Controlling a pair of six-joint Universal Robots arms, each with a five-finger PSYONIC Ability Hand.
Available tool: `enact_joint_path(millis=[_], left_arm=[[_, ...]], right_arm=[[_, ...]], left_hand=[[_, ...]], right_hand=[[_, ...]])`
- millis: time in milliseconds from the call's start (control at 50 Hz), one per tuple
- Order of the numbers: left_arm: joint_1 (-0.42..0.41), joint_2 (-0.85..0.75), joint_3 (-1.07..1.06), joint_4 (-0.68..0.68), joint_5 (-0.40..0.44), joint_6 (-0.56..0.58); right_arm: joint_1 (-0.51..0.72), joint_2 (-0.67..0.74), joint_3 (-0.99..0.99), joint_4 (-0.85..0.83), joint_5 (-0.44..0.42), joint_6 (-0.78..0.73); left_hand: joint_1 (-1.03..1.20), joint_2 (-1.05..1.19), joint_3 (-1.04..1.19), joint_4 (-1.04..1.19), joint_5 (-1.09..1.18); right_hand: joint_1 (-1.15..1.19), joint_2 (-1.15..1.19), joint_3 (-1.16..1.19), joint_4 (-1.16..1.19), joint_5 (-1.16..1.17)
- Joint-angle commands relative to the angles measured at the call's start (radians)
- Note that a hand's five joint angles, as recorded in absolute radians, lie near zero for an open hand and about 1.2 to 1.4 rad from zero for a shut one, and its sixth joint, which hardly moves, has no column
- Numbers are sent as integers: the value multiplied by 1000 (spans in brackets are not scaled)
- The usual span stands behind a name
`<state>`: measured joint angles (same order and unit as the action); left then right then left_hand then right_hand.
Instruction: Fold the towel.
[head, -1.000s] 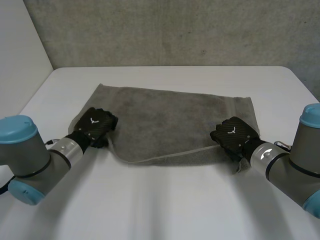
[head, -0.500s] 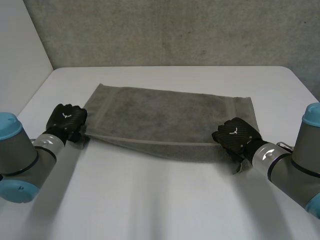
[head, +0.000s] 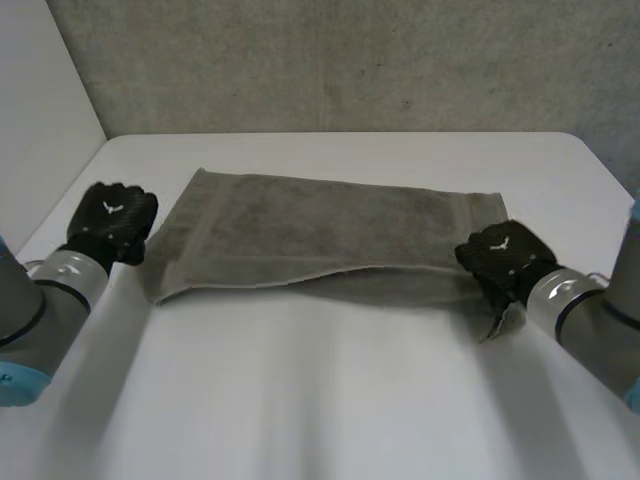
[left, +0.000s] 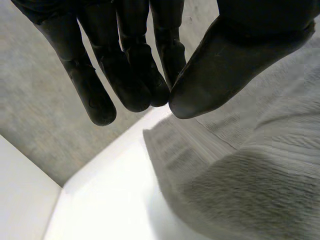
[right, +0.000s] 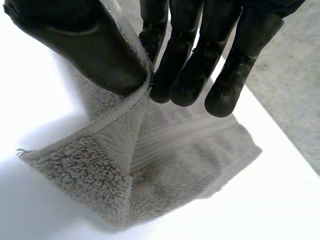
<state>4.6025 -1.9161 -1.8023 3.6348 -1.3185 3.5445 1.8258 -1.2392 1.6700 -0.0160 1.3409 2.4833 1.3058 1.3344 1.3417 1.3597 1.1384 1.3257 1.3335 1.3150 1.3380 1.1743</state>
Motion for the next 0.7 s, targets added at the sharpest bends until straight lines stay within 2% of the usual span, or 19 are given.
enact_joint_path(millis=[20, 60, 100, 120, 140, 160, 280, 380, 440, 540, 700], left_arm=[[18, 89, -51, -10, 61, -12], [9, 89, -63, -12, 68, -19], [-16, 88, -94, -25, 70, -47], [-16, 88, -94, -25, 70, -47], [-37, 88, -101, -41, 70, -77], [-65, 82, -103, -56, 68, -116], [-117, 34, -101, -67, 71, -187], [-149, -69, -65, -71, 52, -138], [-149, -78, -62, -71, 36, -113], [-133, -86, -71, -74, -43, -55], [-119, -80, -103, -61, -59, -44]], right_arm=[[-11, -129, -18, 148, -17, -1], [-10, -129, -15, 149, -17, 2], [-5, -131, -4, 148, -17, 2], [-3, -128, 3, 146, -16, 0], [0, -125, 8, 146, -15, 0], [0, -125, 8, 146, -15, 0], [7, -82, 27, 125, -14, 2], [4, -68, 42, 102, -15, 2], [1, -68, 53, 91, -15, 3], [-7, -66, 69, 70, -15, 2], [-8, -51, 68, 62, -17, 0]], left_hand=[[90, 62, 55, 37, 83], [90, 62, 55, 37, 83], [-642, -671, -678, -696, -649], [-646, -675, -682, -700, -653], [-797, -826, -833, -851, -804], [-831, -859, -867, -885, -838], [-899, -927, -934, -952, -906], [-884, -912, -920, -938, -891], [-875, -904, -911, -929, -882], [-843, -871, -879, -897, -850], [-843, -871, -879, -897, -850]], right_hand=[[71, 63, 81, 58, 47], [71, 63, 81, 58, 47], [71, 63, 81, 58, 47], [71, 63, 81, 58, 47], [71, 63, 81, 58, 47], [71, 63, 81, 58, 47], [71, 63, 81, 58, 47], [71, 63, 81, 58, 47], [71, 63, 81, 58, 47], [71, 63, 81, 58, 47], [71, 63, 81, 58, 47]])
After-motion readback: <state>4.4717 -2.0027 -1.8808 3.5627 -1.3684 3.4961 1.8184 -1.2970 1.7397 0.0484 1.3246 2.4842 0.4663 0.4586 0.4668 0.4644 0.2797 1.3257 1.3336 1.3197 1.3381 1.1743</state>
